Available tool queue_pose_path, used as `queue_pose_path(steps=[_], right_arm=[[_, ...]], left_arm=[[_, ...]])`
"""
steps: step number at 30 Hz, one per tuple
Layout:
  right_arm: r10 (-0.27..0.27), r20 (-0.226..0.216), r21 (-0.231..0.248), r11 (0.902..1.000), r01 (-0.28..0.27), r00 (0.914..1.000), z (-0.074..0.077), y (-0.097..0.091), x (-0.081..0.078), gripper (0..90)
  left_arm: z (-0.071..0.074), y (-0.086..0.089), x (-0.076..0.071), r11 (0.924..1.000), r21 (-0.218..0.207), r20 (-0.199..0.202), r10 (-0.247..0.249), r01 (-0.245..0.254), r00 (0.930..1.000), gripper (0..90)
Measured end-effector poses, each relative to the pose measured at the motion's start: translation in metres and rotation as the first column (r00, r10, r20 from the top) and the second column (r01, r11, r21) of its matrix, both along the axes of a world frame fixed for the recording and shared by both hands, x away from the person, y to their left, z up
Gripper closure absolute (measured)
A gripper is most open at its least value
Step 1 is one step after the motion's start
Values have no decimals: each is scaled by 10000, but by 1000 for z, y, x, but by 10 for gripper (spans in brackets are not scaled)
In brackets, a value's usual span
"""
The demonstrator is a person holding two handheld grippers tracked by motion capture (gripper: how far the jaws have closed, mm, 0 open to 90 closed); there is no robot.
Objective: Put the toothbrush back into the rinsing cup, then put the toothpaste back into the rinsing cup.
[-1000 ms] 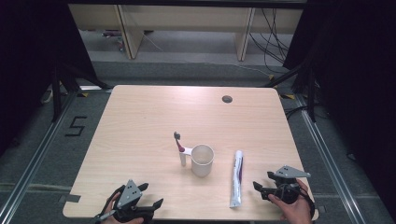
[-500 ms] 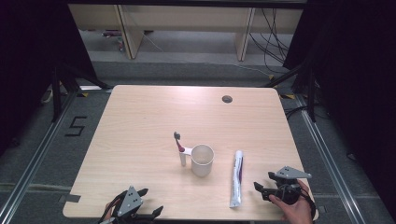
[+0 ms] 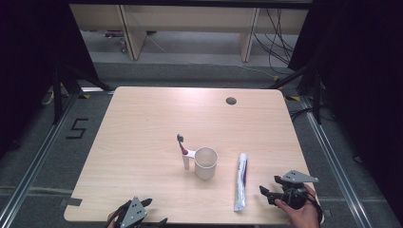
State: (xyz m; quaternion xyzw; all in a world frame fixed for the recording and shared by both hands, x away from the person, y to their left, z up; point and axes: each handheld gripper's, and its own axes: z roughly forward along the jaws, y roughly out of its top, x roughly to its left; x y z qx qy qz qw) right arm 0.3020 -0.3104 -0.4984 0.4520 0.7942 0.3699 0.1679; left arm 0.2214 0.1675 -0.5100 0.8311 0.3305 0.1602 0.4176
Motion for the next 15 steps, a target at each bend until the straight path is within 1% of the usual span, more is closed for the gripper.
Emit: queue_pose_path(steps=[1,2,3,4,5,6,7,8,9,10,11,12,13,14,15], right_arm=[[7,95,-52,10000,-7,10000,0,0,0,266],[-102,34,18,9999,102,9999,1,0,-1,266],[-124,26,-3,9999,124,9999,2,0,-1,266],[-107,59,5,9999,107,9999,2,-1,-1,266],[-103,164,25,9999,103,9998,1,-1,0,267],[-93,167,61,9999,92,9998,1,-1,0,268],[-67,163,89,9999,66,9998,1,-1,0,269],[-153,135,85,9998,151,9998,2,-1,0,270],[-117,149,128,9999,115,9998,3,0,0,273],[-51,165,133,9999,49,9999,3,0,1,273],[-40,205,165,9999,37,9998,4,2,1,274],[-11,309,114,9999,8,9995,5,2,2,274],[28,321,236,9997,-35,9995,5,2,3,274],[50,360,435,9990,-65,9993,6,2,3,274],[69,305,842,9964,-94,9995,8,2,4,274]], left_arm=[[-1,-2,-1,9997,-233,26,44,-44,10000,192],[0,-1,-2,10000,37,23,-53,53,10000,191],[0,-1,-2,10000,67,35,-5,4,10000,191],[-1,-2,-2,9999,-151,54,79,-78,10000,191],[-1,-1,-1,10000,28,40,68,-68,10000,190],[-1,-2,-1,9999,-56,24,141,-141,9999,190],[-1,-1,0,10000,82,-4,31,-31,10000,190],[-2,-1,0,9998,173,64,40,-41,10000,190],[-3,-1,0,9998,196,154,38,-41,9999,190],[-2,-1,0,9994,349,163,-19,14,9999,189],[-2,-2,-1,9994,353,142,6,-11,9999,189],[-2,-1,0,9986,522,175,-57,48,9998,189],[-2,-1,1,9988,492,223,-31,20,9997,189],[-1,0,1,9983,583,186,-43,32,9998,189],[-2,0,1,9989,458,266,44,-56,9996,189]])
